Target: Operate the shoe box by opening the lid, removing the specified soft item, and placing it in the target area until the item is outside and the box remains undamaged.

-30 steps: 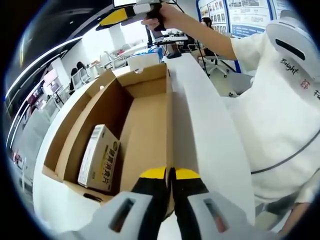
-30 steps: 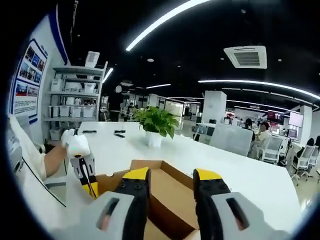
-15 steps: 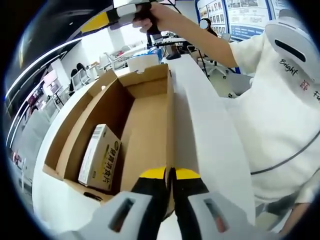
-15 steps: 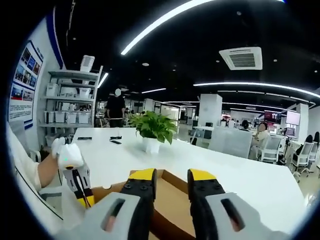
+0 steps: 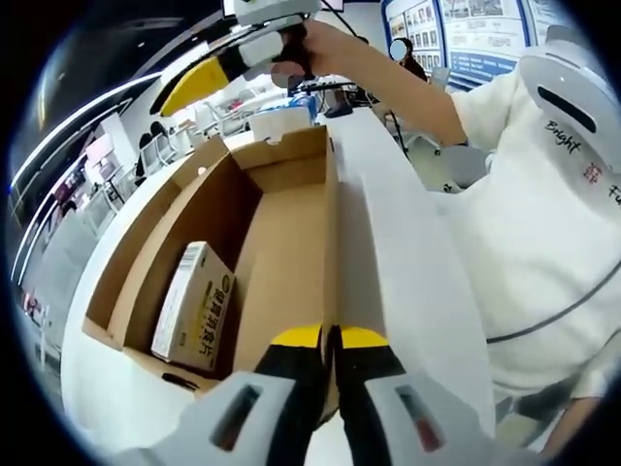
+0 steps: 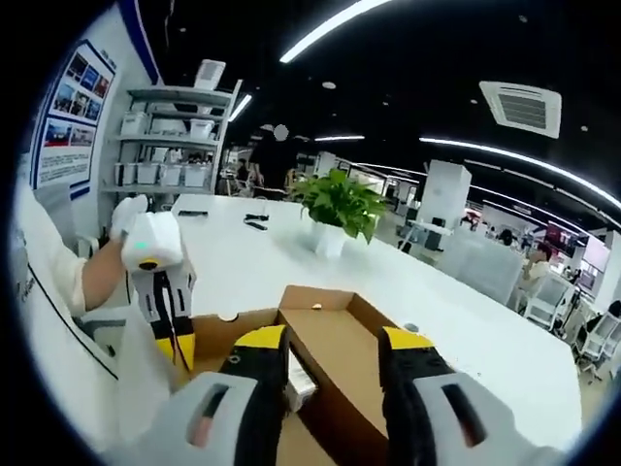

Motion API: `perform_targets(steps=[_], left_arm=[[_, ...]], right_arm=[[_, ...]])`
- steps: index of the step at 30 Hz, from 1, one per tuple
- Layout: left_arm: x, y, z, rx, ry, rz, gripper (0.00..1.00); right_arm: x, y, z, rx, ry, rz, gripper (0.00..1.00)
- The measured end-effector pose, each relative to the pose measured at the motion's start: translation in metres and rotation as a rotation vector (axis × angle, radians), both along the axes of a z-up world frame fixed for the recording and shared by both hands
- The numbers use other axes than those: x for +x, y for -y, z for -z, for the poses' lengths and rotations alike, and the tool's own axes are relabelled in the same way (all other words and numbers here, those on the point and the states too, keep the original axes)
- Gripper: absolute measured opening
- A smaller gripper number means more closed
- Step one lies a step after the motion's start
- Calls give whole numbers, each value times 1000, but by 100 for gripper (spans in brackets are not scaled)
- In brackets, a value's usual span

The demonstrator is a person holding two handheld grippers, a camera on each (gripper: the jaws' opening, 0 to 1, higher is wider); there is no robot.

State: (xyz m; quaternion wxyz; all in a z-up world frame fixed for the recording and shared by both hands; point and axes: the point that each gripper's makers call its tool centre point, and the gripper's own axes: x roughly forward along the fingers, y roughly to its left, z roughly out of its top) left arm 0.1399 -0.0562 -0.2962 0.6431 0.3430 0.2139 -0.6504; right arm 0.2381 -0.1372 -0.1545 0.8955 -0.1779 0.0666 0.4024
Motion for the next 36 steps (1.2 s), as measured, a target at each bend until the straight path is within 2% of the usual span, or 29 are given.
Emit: perform_targets(steps=[2, 3, 5, 9, 13, 14, 15, 17, 21, 22, 26, 28, 36], left_arm=[[0, 0, 0, -2, -1, 1, 3], [0, 0, 0, -5, 1, 2, 3], [0, 0, -1, -8, 1, 4, 3], [0, 1, 0, -3, 0, 3, 3], [0, 1, 0, 4, -3, 0, 3], [0, 1, 0, 3, -5, -2, 3], [0, 1, 0, 3, -4, -2, 3], [0, 1, 0, 0, -2, 0, 3], [0, 1, 0, 1, -3, 1, 3], [0, 1, 0, 0, -1, 1, 3], [0, 0, 0, 0, -5, -2, 3], [0, 0, 0, -1, -7, -5, 3], [0, 0, 0, -3, -5, 2, 3]], right_arm=[[1, -3, 4, -42, -2, 12, 32], [5, -5, 1, -84, 52, 33, 32], [4, -5, 0, -70, 51, 45, 31], [4, 4, 2, 14, 18, 52, 30], [5, 17, -1, 119, 34, 67, 28], [4, 17, -1, 158, 19, 71, 27], [4, 17, -1, 165, 11, 69, 28], [2, 11, 4, 145, 3, 58, 30], [5, 6, 7, 66, 83, 73, 32], [6, 5, 7, 69, 90, 76, 31], [3, 0, 8, 86, 87, 53, 27], [3, -1, 12, 80, 74, 43, 28], [10, -5, 34, -20, 72, 39, 26]])
